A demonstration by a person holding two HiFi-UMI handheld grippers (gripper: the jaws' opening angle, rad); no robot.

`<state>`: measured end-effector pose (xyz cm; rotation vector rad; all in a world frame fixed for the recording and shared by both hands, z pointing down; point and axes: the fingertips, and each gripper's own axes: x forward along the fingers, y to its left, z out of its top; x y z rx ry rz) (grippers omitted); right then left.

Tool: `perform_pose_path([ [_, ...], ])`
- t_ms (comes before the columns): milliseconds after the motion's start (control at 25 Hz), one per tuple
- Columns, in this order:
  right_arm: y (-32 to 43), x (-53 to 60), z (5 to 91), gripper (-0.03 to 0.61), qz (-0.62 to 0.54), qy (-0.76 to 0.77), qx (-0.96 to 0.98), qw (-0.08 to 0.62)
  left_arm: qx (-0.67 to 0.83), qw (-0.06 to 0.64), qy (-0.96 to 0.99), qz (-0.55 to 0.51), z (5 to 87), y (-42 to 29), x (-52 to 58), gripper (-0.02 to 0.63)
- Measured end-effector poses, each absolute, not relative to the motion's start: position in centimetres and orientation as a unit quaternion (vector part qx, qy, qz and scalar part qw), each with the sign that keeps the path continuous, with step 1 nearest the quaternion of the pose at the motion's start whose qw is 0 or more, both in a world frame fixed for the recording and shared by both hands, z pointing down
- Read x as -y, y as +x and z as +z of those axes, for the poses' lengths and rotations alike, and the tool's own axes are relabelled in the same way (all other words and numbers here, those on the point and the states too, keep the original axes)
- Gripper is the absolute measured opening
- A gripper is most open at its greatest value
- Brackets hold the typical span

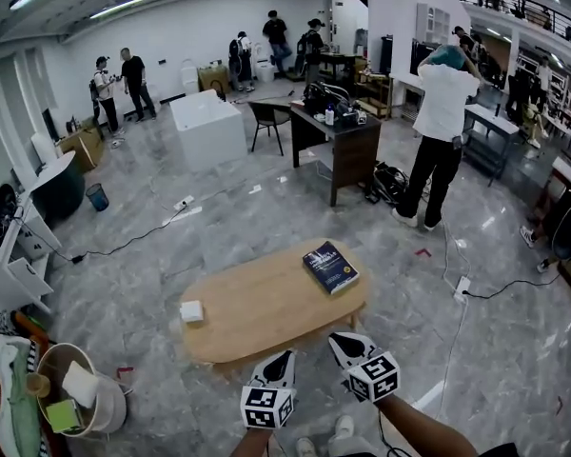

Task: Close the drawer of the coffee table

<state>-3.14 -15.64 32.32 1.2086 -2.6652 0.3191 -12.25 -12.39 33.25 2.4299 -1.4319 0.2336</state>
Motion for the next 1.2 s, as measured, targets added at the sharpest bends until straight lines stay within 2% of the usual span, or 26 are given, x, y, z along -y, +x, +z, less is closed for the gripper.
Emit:
perform_pose_path([
  [320, -4.6, 15.0, 28.1, 0.018, 0.08, 0.417, 0.903, 0.061, 0.486, 0.109, 0.865, 0.062, 29.2, -13.3, 11.5, -0.001],
  [680, -6.7, 13.6, 24.9, 0.018, 0.033, 0.388, 0.919, 0.056, 0.498, 0.079, 0.863, 0.028, 25.1, -14.2, 11.1, 0.0],
  [1200, -1.6, 10.4, 19.2, 0.018, -0.005, 0.388, 0.921, 0.017, 0.505, 0.041, 0.862, 0.009, 20.6, -9.1, 8.2, -0.001],
])
